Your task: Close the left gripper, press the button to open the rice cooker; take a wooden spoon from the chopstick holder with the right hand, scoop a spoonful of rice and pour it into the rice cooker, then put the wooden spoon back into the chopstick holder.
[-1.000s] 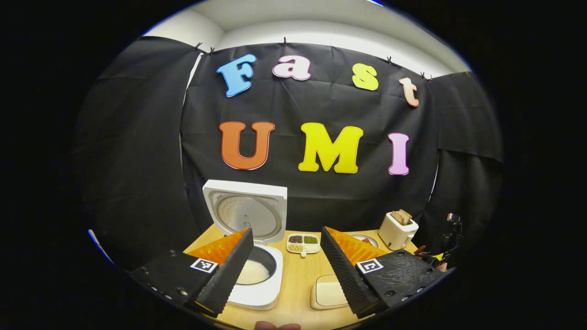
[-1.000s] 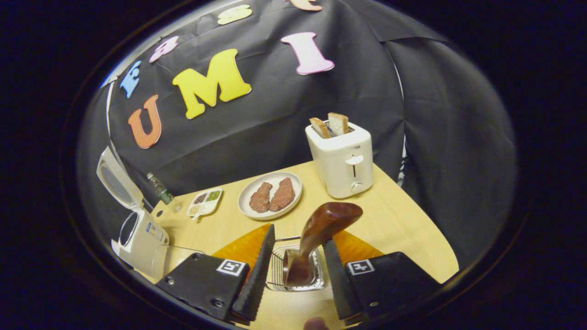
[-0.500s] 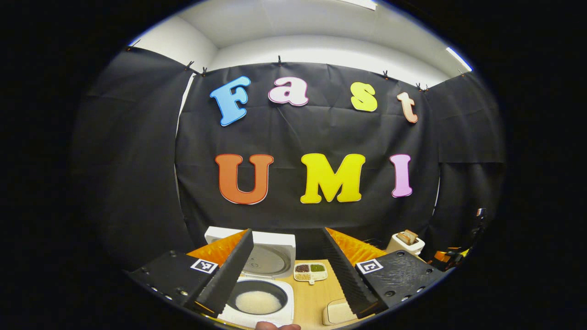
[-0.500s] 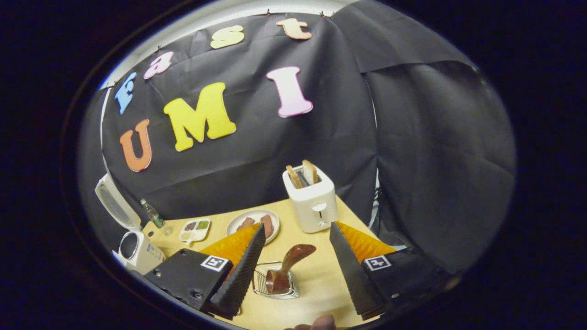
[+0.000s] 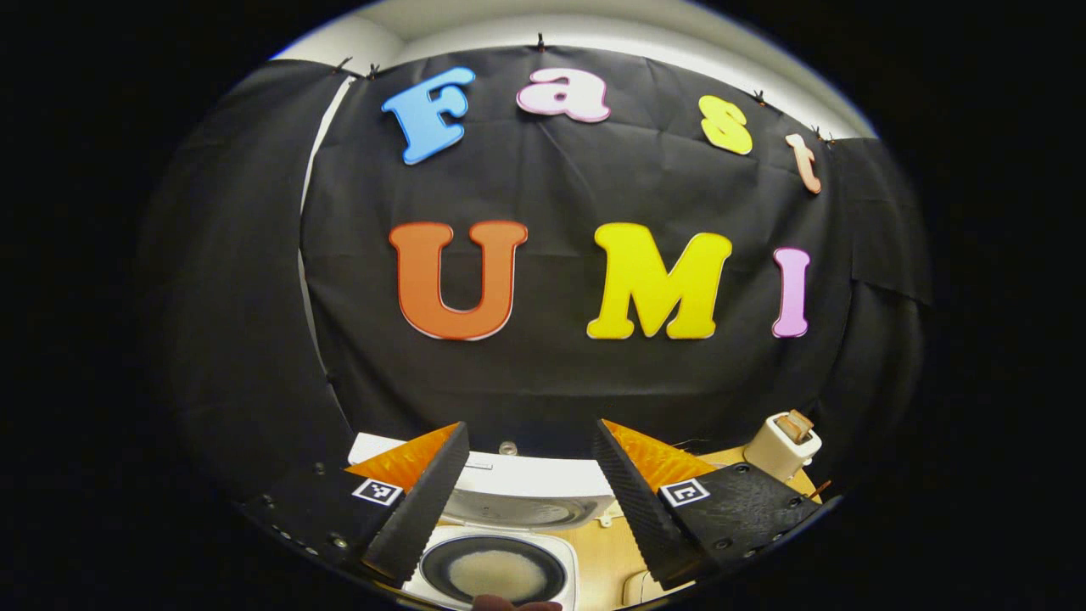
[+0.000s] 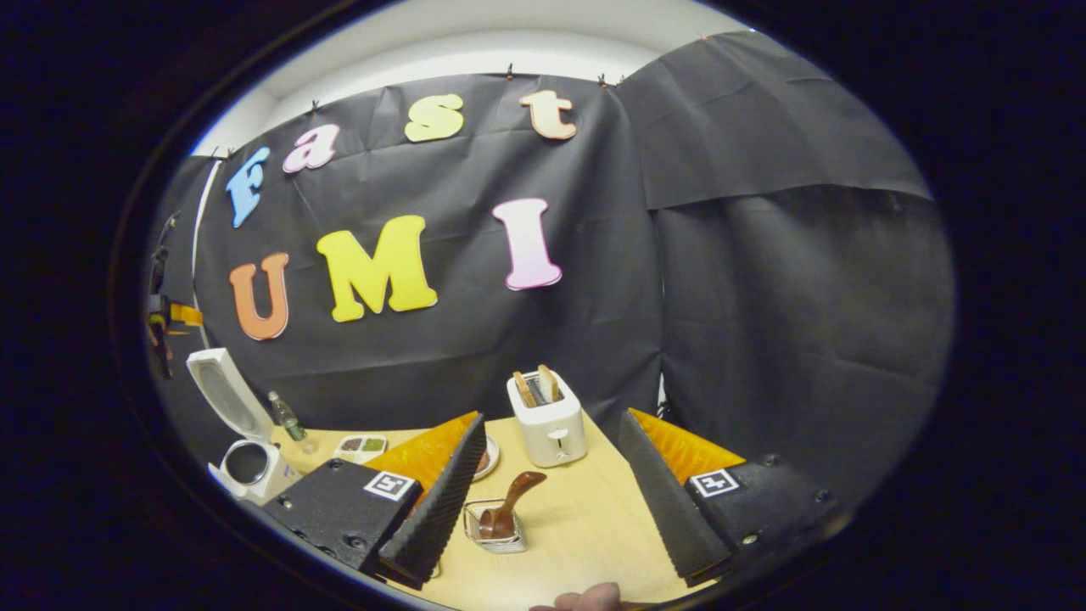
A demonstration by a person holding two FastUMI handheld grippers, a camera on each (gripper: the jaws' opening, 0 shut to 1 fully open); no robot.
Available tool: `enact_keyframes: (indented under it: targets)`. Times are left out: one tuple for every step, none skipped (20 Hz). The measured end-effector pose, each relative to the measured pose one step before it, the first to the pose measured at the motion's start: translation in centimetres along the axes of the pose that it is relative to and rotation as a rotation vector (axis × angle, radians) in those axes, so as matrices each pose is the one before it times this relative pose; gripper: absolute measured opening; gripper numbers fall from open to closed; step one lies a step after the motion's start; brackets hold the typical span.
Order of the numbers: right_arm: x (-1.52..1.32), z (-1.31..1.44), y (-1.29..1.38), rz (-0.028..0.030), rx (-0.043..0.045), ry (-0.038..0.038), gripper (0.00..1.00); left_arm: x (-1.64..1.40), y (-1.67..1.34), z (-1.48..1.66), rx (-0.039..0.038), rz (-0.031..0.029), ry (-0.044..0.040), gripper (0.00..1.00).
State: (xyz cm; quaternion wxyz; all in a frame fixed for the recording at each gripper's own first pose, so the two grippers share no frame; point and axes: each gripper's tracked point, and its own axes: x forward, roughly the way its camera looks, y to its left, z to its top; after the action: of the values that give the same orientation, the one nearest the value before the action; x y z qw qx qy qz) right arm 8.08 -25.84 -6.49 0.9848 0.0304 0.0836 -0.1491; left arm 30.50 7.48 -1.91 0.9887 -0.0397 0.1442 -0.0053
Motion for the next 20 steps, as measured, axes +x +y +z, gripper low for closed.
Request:
enact_keyframes:
  targets:
    - [-1.024, -0.214, 0.482, 0.00871, 0.03036, 0.00924, 0.95, 0.820, 0.598, -0.264, 0.01128, 0.01283, 0.01009, 0.95]
    - [-0.962, -0.617, 0.240, -0.00162, 0.02511, 0.01167, 1.00, 0.846, 0.796, -0.140, 0.01042, 0.00989, 0.00367, 0.95]
    - [-0.531, -0.702, 0.037, -0.00781, 0.01407, 0.01330, 0.95, 0.707, 0.517, 0.085, 0.00444, 0.00682, 0.00021, 0.95]
    - [-0.354, -0.859, -0.176, -0.01190, 0.01514, 0.01190, 0.95, 0.789, 0.081, -0.108, -0.00593, -0.00279, 0.00610, 0.95]
    - [-0.227, -0.677, 0.044, -0.00431, 0.01207, 0.01272, 1.00, 0.762, -0.146, -0.387, -0.01378, -0.01309, 0.02067, 0.95]
    - [-0.202, -1.028, -0.020, -0.00589, 0.01313, 0.02261, 0.98, 0.581, -0.054, -0.838, -0.00379, -0.00145, 0.02502, 0.94]
    - [-0.096, -0.689, -0.125, -0.00572, 0.01014, 0.01741, 0.95, 0.462, 0.261, -0.578, 0.00631, 0.00656, 0.02039, 0.95]
    - [0.027, -0.355, -0.056, -0.00319, 0.01125, 0.00890, 1.00, 0.279, 0.290, -0.492, 0.00602, 0.00582, 0.01576, 0.95]
    - [0.011, -0.169, 0.043, -0.00249, 0.00939, 0.00334, 0.96, 0.285, 0.149, 0.095, 0.00348, -0.00020, -0.00029, 0.95]
    - [0.069, -0.124, 0.058, -0.00200, 0.00486, 0.00336, 0.96, 0.096, -0.034, -0.053, -0.00506, -0.00411, 0.00453, 0.96]
    - [0.109, 0.061, 0.163, 0.00206, 0.00011, -0.00129, 1.00, -0.180, 0.123, -0.437, 0.00058, -0.00354, 0.01562, 0.96]
    - [0.094, 0.101, 0.218, 0.00347, -0.00395, -0.00178, 1.00, -0.376, -0.059, -0.283, 0.01309, -0.00635, 0.00830, 0.96]
    - [0.073, 0.128, 0.369, 0.00828, -0.00352, -0.00172, 1.00, -0.487, -0.179, -0.486, 0.02287, -0.00865, 0.01603, 0.97]
    - [0.026, 0.158, 0.591, 0.01400, -0.00346, -0.00162, 1.00, -0.632, -0.095, -0.551, 0.01929, -0.00946, 0.01541, 0.97]
    - [0.089, 0.000, 0.715, 0.01572, -0.00439, -0.00161, 1.00, -0.759, -0.111, -0.428, -0.00093, -0.01339, 0.02630, 0.98]
    - [0.105, -0.014, 0.805, 0.02022, -0.00623, 0.00063, 1.00, -0.823, -0.194, -0.848, -0.00188, -0.01021, 0.03104, 0.97]
    - [0.066, -0.106, 0.858, 0.02269, -0.00834, 0.00218, 1.00, -0.939, -0.222, -0.804, -0.00201, -0.00900, 0.02658, 0.97]
    - [-0.001, -0.094, 0.843, 0.02296, -0.00985, 0.00329, 1.00, -0.987, -0.292, -1.244, -0.00279, -0.00475, 0.02974, 0.97]
    - [0.058, -0.187, 0.892, 0.02296, -0.00919, 0.00154, 1.00, -0.974, -0.179, -1.281, -0.00404, -0.00925, 0.02332, 0.97]
    - [0.028, -0.176, 0.816, 0.02165, -0.00898, 0.00171, 1.00, -0.744, -0.435, -1.118, -0.01237, -0.01132, 0.01128, 0.96]
